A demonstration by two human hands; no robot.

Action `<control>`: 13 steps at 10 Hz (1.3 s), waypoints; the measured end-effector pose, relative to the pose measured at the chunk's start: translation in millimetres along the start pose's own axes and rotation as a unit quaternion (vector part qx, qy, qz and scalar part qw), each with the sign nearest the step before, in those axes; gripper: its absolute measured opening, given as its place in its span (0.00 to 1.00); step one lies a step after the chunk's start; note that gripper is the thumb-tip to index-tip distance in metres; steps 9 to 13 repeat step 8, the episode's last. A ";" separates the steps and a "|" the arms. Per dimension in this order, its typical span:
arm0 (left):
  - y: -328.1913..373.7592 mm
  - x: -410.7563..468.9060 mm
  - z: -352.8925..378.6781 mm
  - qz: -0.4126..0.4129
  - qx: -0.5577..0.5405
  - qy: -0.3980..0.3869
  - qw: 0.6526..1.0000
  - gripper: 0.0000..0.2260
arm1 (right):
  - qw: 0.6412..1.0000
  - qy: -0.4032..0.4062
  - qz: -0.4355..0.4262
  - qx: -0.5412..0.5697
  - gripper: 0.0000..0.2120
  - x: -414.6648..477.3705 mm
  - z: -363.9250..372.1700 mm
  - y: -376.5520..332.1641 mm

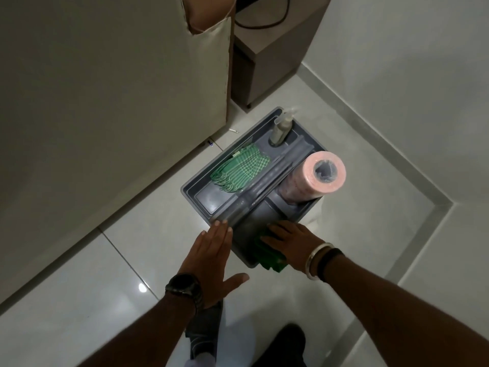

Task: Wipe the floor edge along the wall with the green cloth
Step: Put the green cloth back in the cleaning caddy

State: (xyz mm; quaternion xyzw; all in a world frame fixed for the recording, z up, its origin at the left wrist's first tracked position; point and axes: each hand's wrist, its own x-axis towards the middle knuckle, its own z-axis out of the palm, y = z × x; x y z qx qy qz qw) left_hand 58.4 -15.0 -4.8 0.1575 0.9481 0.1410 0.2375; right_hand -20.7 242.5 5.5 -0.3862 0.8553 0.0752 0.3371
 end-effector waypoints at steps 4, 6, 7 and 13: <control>1.8 12.1 -3.1 0.046 0.047 -0.006 0.998 0.47 | 0.993 -0.065 -0.028 -0.092 0.34 37.5 -9.0 -0.6; 2.8 22.0 -9.4 0.068 0.081 0.035 0.994 0.45 | 0.989 -0.012 0.022 -0.148 0.40 40.2 0.2 -8.3; 12.2 21.3 -23.8 0.073 0.096 0.048 0.992 0.44 | 0.994 0.040 0.055 -0.086 0.50 14.8 -6.0 -8.2; 32.6 8.6 -57.6 0.050 0.101 0.024 0.993 0.44 | 0.988 0.093 0.126 0.019 0.49 -41.3 -12.9 -17.9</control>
